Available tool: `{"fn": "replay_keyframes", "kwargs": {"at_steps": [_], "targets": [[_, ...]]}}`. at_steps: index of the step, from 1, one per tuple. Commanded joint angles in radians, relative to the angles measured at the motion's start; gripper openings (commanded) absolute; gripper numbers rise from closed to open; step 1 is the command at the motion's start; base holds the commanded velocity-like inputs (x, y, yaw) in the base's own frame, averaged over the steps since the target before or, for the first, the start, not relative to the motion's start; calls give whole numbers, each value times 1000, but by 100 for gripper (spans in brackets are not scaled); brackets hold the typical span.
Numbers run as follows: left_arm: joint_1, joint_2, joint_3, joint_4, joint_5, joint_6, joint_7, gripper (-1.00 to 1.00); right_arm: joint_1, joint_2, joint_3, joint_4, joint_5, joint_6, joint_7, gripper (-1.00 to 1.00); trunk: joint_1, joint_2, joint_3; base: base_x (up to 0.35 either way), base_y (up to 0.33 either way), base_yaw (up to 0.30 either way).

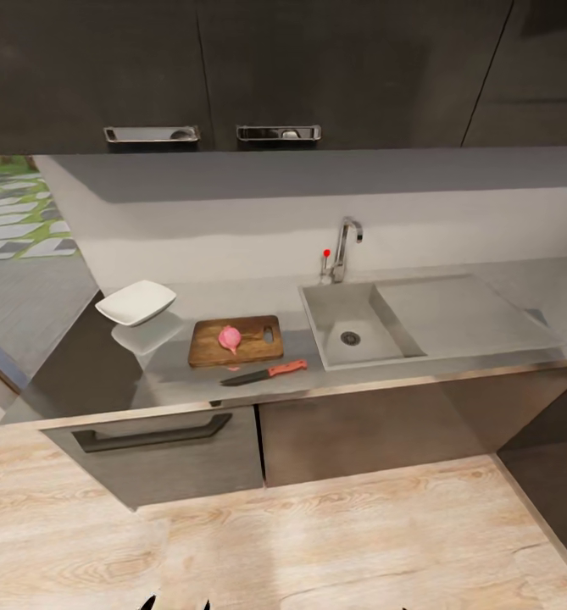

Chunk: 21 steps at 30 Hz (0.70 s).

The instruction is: In the kitchen, take the Vidalia onion out of the sink, dice it on the chopping board with the paring knife, put the diced onion into the bowl on the countertop, then place both the paring knife and the chopping board into the sink.

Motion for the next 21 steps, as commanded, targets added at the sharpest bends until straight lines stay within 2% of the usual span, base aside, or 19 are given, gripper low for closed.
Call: {"fn": "replay_keyframes", "kwargs": {"at_steps": [1,4,8,13,18,21], "targets": [[3,13,-1,29,1,-36,4,100,0,1,-1,-2,8,-3,-5,100,1,-2,0,0,0,0],[5,39,1,81,5,-105,4,100,0,5,0,-1,7,-6,-5,100,1,-2,5,0,0,0],[7,54,1,119,3,-135,5,100,0,8,0,0,7,-8,-5,100,1,-2,12,0,0,0],[7,58,4,141,6,-142,8,100,0,3,-1,3,-1,-10,-5,100,1,-2,20,0,0,0],[6,58,11,178,9,-142,11,100,0,-1,-2,8,-51,-12,-5,100,1,-2,28,0,0,0],[6,57,30,215,10,-143,12,100,0,-2,-2,10,-74,-12,-5,100,1,-2,32,0,0,0]]}}
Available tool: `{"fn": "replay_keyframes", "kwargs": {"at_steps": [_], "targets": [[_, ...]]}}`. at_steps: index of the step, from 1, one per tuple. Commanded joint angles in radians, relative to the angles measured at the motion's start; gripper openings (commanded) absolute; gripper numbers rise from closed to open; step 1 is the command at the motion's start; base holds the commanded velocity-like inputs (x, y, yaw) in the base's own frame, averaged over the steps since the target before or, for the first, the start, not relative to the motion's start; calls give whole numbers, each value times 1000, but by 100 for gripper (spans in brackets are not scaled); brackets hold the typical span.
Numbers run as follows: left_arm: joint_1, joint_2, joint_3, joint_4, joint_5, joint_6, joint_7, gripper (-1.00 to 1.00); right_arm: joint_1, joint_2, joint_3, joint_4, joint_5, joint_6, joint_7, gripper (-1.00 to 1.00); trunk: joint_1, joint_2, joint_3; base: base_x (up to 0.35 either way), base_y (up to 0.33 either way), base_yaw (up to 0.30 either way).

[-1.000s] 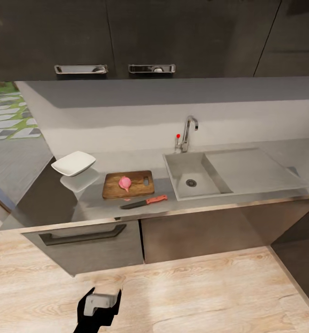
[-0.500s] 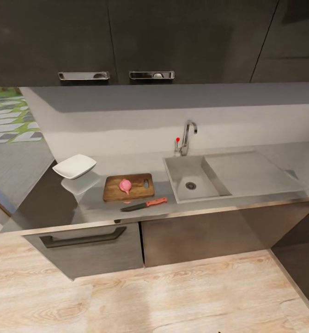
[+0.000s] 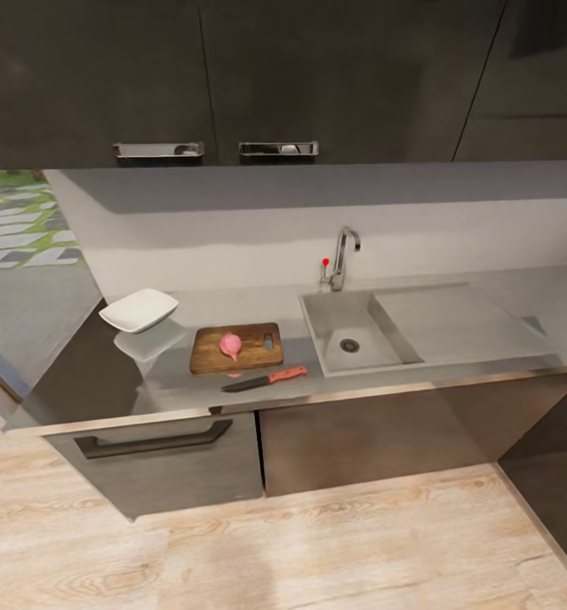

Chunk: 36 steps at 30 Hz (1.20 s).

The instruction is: In the kitchen, take the Vidalia onion out of the sink, dice it on the chopping board with the paring knife, put the diced onion into the bowl on the countertop, then place both the paring knife and the chopping board into the sink.

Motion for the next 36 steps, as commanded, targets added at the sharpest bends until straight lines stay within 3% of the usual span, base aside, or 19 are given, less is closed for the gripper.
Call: {"fn": "replay_keyframes", "kwargs": {"at_steps": [1,4,15,36], "targets": [[0,0,8,14,1,-2,5,100,0,0,1,0,1,-1,-5,100,1,-2,0,0,0,0],[0,-2,27,42,1,-3,5,100,0,-1,1,2,-6,-1,-5,100,1,-2,5,0,0,0],[0,-3,34,102,2,-3,5,100,0,-1,1,3,-7,-1,-5,100,1,-2,23,0,0,0],[0,-3,34,108,2,-3,5,100,0,-1,1,3,-8,-1,-5,100,1,-2,57,0,0,0]]}}
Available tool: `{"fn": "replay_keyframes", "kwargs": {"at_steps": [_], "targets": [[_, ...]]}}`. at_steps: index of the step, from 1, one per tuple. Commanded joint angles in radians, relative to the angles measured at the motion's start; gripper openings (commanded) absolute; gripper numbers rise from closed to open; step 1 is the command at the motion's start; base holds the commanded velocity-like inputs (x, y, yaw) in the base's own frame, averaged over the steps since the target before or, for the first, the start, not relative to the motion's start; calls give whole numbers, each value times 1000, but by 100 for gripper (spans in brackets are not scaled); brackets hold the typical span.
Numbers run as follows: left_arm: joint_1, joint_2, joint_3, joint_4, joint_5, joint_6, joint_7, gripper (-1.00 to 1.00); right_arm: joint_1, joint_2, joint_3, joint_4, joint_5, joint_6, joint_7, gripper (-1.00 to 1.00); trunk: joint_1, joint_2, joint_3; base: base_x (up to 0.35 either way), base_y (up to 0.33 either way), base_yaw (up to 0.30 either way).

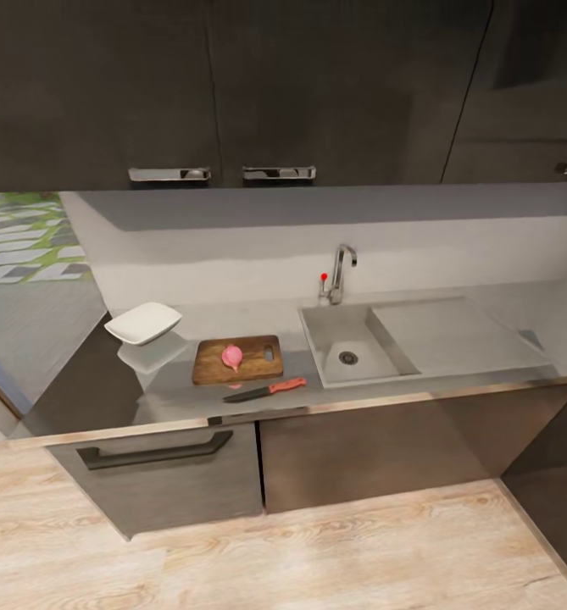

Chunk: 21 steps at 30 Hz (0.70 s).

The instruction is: In the kitchen, take the Vidalia onion out of the sink, dice it on the chopping board with the paring knife, put the diced onion into the bowl on the countertop, then place both the paring knife and the chopping board into the sink.

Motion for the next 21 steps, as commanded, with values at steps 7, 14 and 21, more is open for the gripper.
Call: {"fn": "replay_keyframes", "kwargs": {"at_steps": [7,14,21], "targets": [[0,0,-3,0,1,-2,5,100,0,0,1,-1,4,-1,-5,100,1,-2,10,0,0,0],[0,0,-3,0,1,-2,5,100,0,0,1,-1,4,-1,-5,100,1,-2,21,0,0,0],[0,0,-3,0,1,-2,5,100,0,0,1,0,5,-1,-5,100,1,-2,32,0,0,0]]}}
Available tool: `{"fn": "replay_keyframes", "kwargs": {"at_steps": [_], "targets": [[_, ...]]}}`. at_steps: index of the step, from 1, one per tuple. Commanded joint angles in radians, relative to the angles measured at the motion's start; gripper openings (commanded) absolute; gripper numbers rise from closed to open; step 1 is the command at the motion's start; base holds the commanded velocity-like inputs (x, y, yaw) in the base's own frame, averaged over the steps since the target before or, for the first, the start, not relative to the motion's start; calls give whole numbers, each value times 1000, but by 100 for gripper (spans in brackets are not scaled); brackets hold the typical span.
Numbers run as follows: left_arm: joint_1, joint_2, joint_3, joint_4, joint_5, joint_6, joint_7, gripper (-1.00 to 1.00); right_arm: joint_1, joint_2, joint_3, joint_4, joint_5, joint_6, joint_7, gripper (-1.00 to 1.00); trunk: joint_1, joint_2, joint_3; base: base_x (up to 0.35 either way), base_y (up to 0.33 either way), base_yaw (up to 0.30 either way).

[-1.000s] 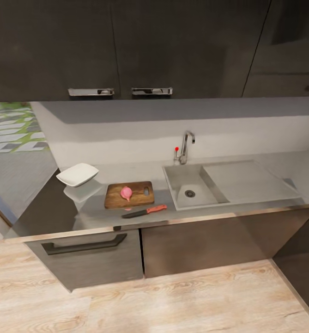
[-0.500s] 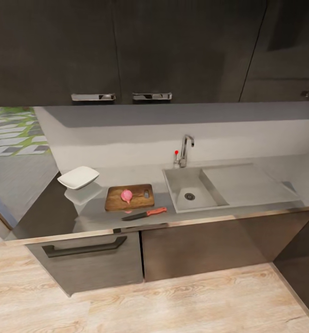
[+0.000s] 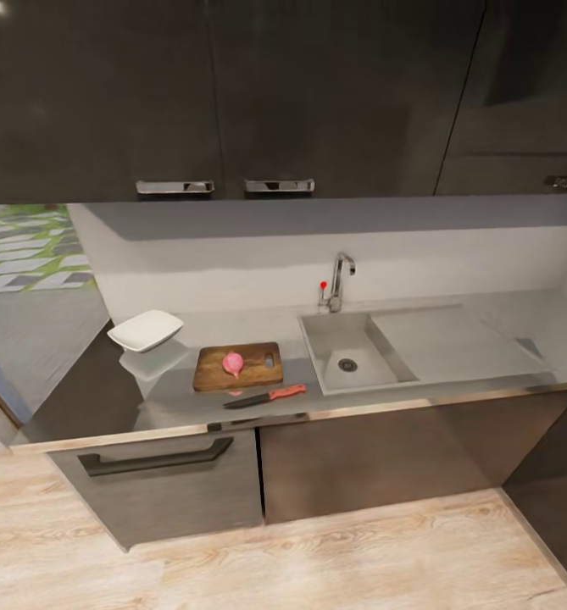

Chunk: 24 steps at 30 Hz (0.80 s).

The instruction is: In the kitchen, take the Vidalia onion out of the sink, dice it on the chopping board with the paring knife, put the diced onion into the bowl on the countertop, then place both the paring knife and the chopping board into the sink.

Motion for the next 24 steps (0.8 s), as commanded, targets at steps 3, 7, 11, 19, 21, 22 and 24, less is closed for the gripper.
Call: {"fn": "replay_keyframes", "kwargs": {"at_steps": [3,7,11,19,21,22,24], "targets": [[0,1,-3,-1,1,-2,5,100,0,0,1,-1,3,-1,-5,100,1,-2,3,0,0,5],[0,1,-3,-1,1,-2,5,100,0,0,1,0,4,0,-5,100,1,-2,10,0,-42,55],[0,1,-3,-1,1,-2,5,100,0,0,1,0,4,0,-5,100,1,-2,16,0,-194,92],[0,1,-3,-1,1,-2,5,100,0,0,1,0,4,1,-5,100,1,-2,29,0,-170,111],[0,1,-3,-1,1,-2,5,100,0,0,1,2,4,1,-5,100,1,-2,32,0,-13,114],[0,1,-3,-1,1,-2,5,100,0,0,1,6,4,1,-5,100,1,-2,34,0,-6,114],[0,1,-3,4,1,-2,5,100,0,0,1,19,4,1,-5,100,1,-2,37,0,-3,114]]}}
